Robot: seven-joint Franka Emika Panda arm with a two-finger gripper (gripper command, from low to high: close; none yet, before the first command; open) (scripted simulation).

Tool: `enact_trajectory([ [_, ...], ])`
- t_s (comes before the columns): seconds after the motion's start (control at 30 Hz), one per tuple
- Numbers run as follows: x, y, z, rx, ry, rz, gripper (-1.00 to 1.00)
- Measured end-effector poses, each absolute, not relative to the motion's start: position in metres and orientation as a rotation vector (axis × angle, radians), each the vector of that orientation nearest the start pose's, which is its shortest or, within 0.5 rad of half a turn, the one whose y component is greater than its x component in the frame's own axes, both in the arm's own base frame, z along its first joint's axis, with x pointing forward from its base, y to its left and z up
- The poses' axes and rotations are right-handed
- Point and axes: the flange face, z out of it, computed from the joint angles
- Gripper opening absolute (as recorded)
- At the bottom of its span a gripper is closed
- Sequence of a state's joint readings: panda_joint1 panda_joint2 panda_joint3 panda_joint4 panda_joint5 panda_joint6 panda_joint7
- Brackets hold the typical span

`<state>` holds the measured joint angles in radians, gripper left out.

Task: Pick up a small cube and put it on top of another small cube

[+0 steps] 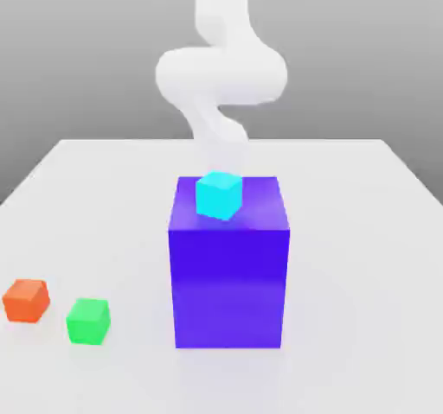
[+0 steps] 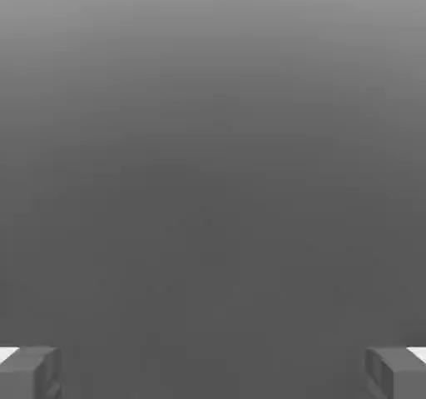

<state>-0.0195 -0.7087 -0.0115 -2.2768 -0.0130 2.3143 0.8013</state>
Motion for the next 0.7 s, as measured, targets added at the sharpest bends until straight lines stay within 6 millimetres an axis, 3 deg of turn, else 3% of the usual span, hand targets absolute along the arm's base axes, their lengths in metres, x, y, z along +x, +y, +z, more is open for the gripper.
enact_trajectory([
  [0.17,0.438,-0.048,0.644,-2.535,1.198,-0.87,0.0],
  [0.37,0.495,-0.097,0.574,-2.592,1.33,-0.723,0.0],
  [0.53,0.53,-0.143,0.506,-2.623,1.437,-0.586,0.0],
  [0.7,0.55,-0.197,0.429,-2.63,1.553,-0.44,0.0],
])
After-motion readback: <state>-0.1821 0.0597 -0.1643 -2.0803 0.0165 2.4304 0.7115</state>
